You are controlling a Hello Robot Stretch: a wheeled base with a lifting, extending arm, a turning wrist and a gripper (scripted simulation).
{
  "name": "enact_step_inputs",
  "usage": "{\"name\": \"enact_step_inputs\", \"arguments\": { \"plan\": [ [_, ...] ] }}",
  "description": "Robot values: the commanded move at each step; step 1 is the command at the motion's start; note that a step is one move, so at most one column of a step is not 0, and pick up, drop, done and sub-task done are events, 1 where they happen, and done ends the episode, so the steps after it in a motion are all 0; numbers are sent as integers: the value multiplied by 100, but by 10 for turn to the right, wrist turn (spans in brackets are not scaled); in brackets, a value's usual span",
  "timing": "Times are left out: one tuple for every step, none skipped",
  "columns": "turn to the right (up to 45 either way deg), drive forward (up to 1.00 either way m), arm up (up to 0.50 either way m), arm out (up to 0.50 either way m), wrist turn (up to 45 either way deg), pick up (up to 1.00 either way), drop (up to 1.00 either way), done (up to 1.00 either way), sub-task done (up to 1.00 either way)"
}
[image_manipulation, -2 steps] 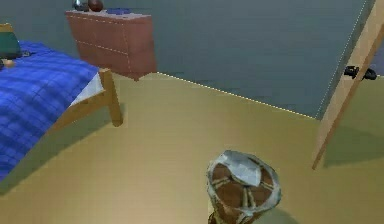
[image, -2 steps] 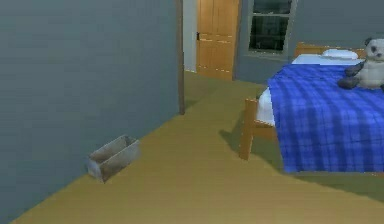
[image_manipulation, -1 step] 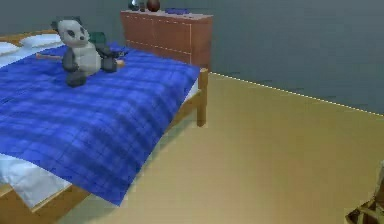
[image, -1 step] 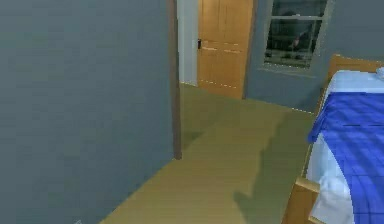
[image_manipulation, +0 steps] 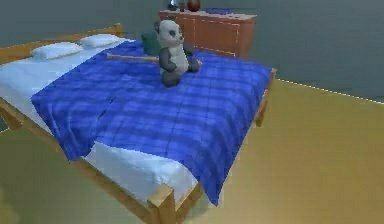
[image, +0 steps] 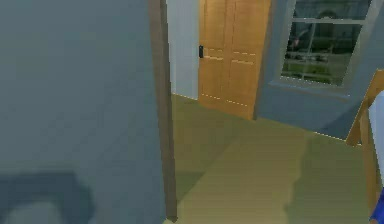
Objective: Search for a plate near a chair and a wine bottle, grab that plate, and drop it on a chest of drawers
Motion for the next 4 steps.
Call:
{"name": "enact_step_inputs", "arguments": {
  "plan": [
    [150,0,0,0,0,0,0,0,0],
    [0,100,0,0,0,0,0,0,0],
    [180,0,0,0,0,0,0,0,0],
    [0,10,0,0,0,0,0,0,0]
  ]
}}
